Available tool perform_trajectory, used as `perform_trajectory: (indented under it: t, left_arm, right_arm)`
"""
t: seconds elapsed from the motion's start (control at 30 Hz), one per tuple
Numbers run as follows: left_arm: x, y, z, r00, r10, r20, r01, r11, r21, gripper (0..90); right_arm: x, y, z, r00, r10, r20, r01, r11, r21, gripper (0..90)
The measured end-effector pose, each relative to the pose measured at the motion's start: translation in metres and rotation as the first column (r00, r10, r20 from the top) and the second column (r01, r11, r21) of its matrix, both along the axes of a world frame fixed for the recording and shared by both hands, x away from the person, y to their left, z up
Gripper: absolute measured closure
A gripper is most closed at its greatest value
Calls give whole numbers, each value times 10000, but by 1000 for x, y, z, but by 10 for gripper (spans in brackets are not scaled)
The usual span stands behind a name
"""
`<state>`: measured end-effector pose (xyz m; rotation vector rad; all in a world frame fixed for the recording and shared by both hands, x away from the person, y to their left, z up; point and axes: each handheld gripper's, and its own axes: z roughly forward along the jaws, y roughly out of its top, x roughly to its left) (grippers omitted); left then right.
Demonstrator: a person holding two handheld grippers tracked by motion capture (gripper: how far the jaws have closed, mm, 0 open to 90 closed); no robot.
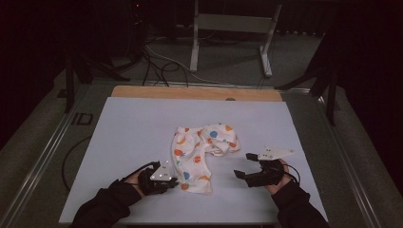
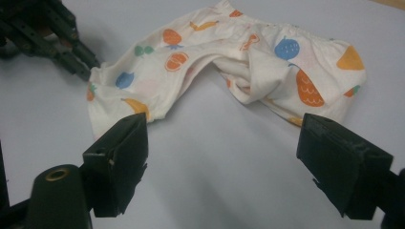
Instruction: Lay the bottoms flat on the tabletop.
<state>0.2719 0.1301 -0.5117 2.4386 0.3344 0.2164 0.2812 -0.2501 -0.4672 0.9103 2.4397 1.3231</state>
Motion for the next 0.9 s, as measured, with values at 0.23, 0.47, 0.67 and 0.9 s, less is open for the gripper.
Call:
perform_trajectory:
  t: [0.23,0.47,0.67,0.9]
  left_arm:
    - [-21,1,8,9994,-285,193,269,9966,779,876]
    - [-38,14,15,9999,-46,105,37,9965,837,874]
    - [-48,26,19,9999,118,-37,-115,9974,716,873]
    - [-53,28,8,9966,-117,-813,172,9977,661,705]
  right_arm:
    - [-1,0,1,10000,13,46,-13,10000,55,181]
    - [-1,1,1,10000,34,90,-34,10000,17,181]
    - [0,1,1,10000,13,70,-13,10000,26,180]
    - [-1,1,2,10000,21,57,-22,10000,51,181]
